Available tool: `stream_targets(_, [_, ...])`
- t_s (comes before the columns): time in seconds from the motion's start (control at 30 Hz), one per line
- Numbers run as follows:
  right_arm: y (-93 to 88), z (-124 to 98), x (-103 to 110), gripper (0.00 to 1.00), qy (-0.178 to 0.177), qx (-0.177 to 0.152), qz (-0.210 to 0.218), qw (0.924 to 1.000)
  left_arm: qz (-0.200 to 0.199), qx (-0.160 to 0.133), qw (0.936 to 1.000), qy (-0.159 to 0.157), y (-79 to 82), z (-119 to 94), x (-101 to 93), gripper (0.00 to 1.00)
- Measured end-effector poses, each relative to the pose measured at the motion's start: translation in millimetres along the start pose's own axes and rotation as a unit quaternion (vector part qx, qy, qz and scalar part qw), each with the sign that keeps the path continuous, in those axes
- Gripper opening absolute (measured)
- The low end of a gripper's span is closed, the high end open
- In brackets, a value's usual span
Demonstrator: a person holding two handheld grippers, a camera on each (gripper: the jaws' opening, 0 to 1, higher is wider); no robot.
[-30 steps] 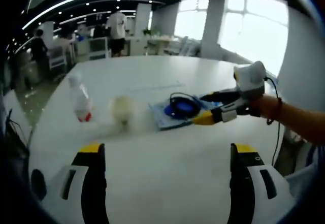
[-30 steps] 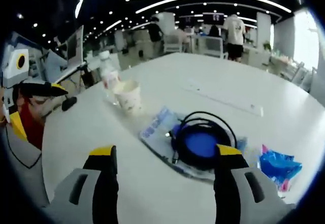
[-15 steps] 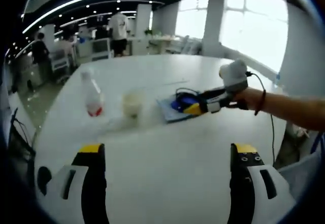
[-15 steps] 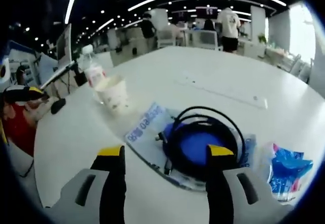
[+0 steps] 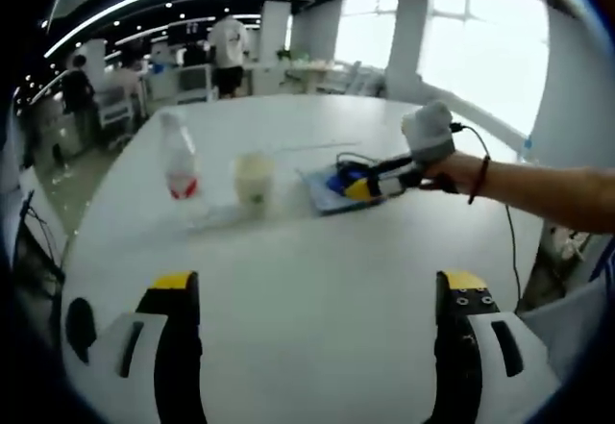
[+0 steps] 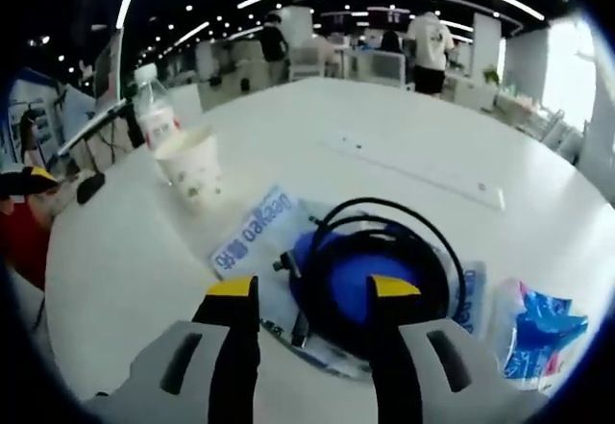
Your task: Arrange the tabletop items into an orderly group along one side of the table until the central work area is clear of visible clutter.
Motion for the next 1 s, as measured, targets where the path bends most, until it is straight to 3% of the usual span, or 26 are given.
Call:
stream_targets(0.17, [-4.4,4.3,-2.1,0.33,-0.011,0.018,-0.019,0.9996,-0.023,0.011,0.9997,-0.003,-8.3,2.5,3.6,0.98])
stream_targets(0.33, [-2.7,7.3,-5.6,0.27,-0.023,0.021,-0.044,0.9985,-0.017,0.015,0.9997,-0.003,-9.8,4.4,1.0,0.98])
stream_targets(0.53, [-3.3,9.9,-10.5,0.15,-0.017,0.016,-0.032,0.9992,-0.013,0.017,0.9997,-0.007,-16.5,10.2,-0.4,0.97])
stream_targets(0.6, [-4.0,11.1,-12.1,0.14,-0.012,0.015,-0.029,0.9994,-0.018,0.029,0.9993,-0.013,-22.0,12.1,-1.5,0.96])
stream_targets(0.83, [-4.0,9.6,-12.2,0.12,-0.011,0.013,-0.046,0.9988,-0.023,0.027,0.9993,-0.014,-25.9,11.7,1.4,0.96])
stream_targets(0.93, [-1.8,4.4,-11.4,0.11,-0.017,0.002,-0.057,0.9983,-0.026,0.028,0.9991,-0.016,-27.1,11.7,2.4,0.97])
stream_targets(1.0, [3.2,-0.8,-12.0,0.11,-0.025,-0.027,-0.047,0.9982,-0.024,0.027,0.9992,-0.015,-26.4,10.9,2.8,0.97])
Point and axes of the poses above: the point that each gripper's makers call its tool centre point, and the gripper's own axes: z roughly forward along the fingers, x roughly to its left, y roughly out of its top, the point moved 8 cm from there along -z, roughly backward along the fingers, and after that the axes turned 4 degrees about z, right-handed, at the moved point
